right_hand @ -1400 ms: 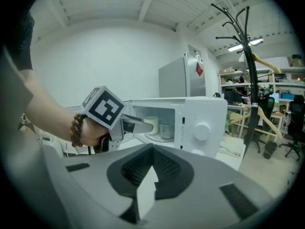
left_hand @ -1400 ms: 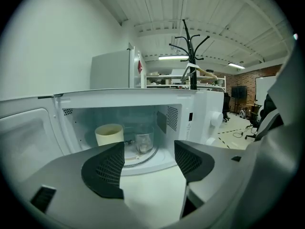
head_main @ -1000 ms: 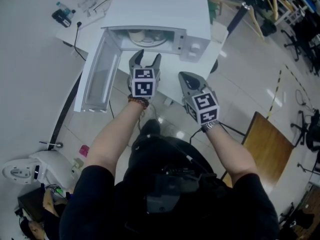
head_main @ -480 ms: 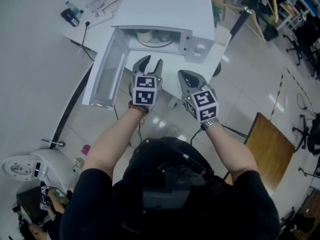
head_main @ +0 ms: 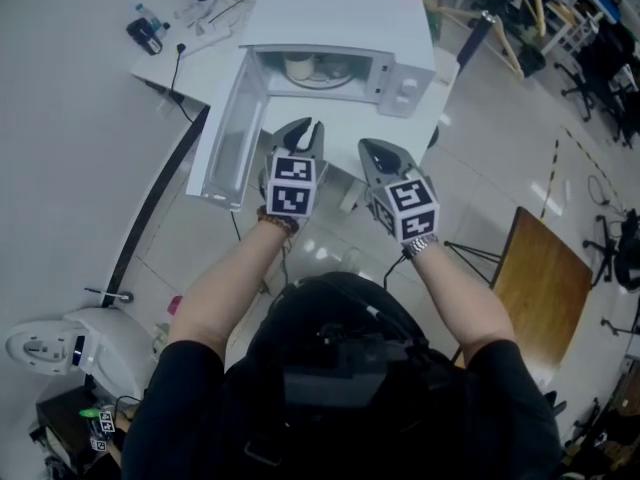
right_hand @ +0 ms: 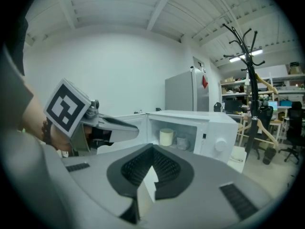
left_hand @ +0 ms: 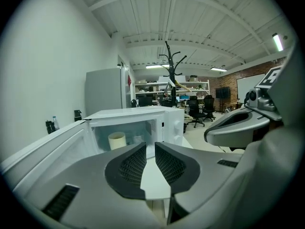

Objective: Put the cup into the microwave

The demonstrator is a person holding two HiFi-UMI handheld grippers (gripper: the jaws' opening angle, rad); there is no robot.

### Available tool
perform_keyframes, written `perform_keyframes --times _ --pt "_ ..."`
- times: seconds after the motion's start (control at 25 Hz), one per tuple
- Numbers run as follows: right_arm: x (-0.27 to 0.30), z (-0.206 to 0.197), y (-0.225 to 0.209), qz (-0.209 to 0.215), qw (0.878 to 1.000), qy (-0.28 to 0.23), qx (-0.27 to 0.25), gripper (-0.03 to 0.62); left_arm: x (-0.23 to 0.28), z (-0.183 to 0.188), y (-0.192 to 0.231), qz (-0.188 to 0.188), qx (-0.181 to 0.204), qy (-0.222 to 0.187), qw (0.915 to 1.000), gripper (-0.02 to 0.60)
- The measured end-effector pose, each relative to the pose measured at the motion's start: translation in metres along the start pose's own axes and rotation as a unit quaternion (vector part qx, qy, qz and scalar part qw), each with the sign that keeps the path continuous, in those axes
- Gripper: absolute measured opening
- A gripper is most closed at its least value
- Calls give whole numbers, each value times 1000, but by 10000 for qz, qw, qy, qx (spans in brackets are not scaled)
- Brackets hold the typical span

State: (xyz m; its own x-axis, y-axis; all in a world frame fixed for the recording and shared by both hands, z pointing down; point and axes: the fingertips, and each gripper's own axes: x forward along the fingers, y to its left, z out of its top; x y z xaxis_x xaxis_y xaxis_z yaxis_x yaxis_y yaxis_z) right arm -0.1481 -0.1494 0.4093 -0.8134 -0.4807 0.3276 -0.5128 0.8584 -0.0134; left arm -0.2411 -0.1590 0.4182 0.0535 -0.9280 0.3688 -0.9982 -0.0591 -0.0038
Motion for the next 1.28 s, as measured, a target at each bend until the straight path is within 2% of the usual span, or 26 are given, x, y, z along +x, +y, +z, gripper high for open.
perform_keyframes --times 0.2,0.8,1.28 --pt "-12 0 28 -156 9999 15 -52 2 -30 -3 -6 -254 91 -57 9996 6" --pt "-52 3 84 -540 9985 -75 -91 2 -107 -10 -30 -859 56 -203 9961 2" --pt "-75 14 85 -469 9987 -206 31 2 -130 -15 -51 -906 66 -183 9957 2"
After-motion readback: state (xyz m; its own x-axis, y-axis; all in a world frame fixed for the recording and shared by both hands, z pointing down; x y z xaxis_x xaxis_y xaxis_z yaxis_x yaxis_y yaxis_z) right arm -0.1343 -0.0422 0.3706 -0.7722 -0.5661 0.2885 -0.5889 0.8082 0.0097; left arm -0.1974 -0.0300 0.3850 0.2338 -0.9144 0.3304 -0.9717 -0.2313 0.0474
